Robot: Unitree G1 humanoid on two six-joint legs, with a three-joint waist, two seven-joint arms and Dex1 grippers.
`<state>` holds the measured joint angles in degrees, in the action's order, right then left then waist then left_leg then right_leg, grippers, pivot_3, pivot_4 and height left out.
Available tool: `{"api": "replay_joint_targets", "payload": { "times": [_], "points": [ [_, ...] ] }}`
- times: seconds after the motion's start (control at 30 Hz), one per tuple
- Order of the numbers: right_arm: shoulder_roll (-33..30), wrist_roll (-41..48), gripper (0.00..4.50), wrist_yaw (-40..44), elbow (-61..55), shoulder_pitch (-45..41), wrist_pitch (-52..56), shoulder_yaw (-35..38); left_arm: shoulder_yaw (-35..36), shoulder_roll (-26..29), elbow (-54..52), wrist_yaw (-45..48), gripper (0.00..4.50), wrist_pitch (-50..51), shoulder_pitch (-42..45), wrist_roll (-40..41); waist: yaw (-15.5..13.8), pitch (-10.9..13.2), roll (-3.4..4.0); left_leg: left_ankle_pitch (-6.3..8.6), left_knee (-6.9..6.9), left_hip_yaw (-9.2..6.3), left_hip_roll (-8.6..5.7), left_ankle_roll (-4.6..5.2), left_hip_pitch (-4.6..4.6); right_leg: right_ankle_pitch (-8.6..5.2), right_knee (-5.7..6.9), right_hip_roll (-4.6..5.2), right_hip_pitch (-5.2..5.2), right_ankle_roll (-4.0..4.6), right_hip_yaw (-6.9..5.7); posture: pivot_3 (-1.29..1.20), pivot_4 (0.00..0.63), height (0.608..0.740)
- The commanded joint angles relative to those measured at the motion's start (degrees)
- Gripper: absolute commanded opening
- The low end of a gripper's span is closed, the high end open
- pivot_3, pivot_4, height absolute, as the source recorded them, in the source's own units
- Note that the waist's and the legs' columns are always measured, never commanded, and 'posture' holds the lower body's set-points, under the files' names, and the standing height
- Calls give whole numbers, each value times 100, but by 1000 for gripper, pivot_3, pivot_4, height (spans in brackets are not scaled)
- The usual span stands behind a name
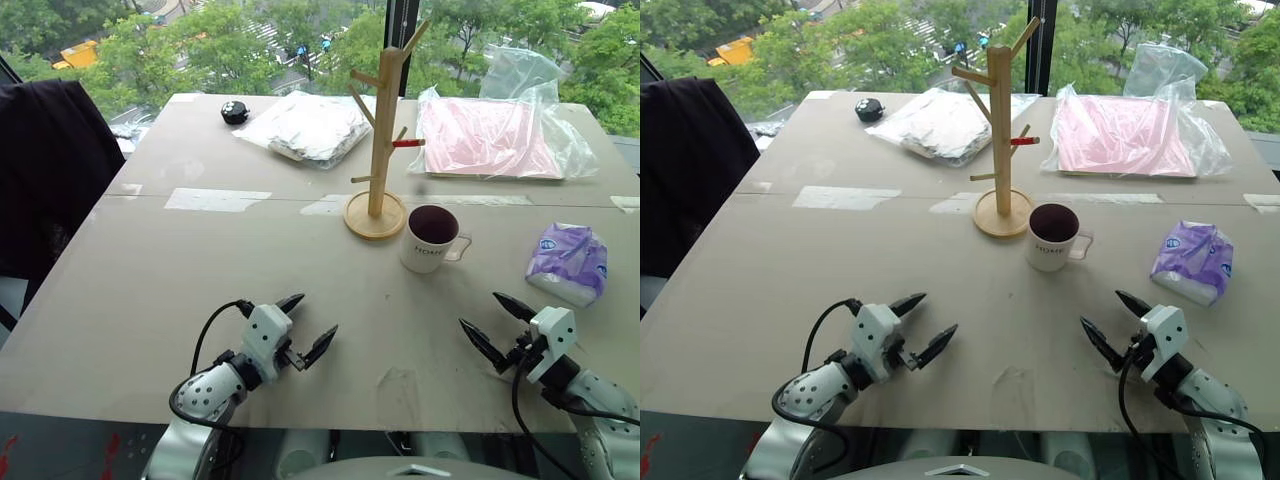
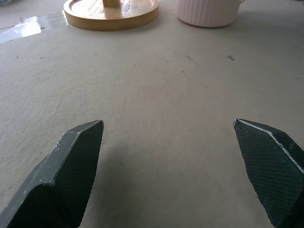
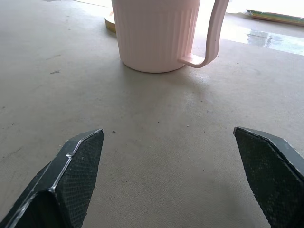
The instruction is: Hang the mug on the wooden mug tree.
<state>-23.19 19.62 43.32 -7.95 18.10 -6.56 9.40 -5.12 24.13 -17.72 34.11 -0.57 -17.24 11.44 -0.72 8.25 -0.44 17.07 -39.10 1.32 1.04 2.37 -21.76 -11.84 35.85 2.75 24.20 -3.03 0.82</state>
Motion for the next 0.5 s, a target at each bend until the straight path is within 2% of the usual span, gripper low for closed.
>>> {"api": "replay_joint_targets", "payload": {
  "times": [0.03,0.3,0.5],
  "points": [
    [71,-51,4421,-204,-211,-30,-46,-13,-33,2,-298,26,4500,110,138,71,-1,1,0,0,0,0,0,0,0,1,0,0,0,1,0,0,150,740],
    [284,-385,4421,-813,-176,-321,233,-212,-6,3,-545,76,4500,437,258,210,7,9,-9,0,0,2,0,0,-1,11,0,0,1,17,2,0,150,740],
    [240,-474,4421,-907,-90,-470,363,-274,27,-35,-568,6,4500,459,200,159,4,10,-11,0,0,2,0,0,0,10,0,-1,2,17,2,0,150,740]
  ]
}}
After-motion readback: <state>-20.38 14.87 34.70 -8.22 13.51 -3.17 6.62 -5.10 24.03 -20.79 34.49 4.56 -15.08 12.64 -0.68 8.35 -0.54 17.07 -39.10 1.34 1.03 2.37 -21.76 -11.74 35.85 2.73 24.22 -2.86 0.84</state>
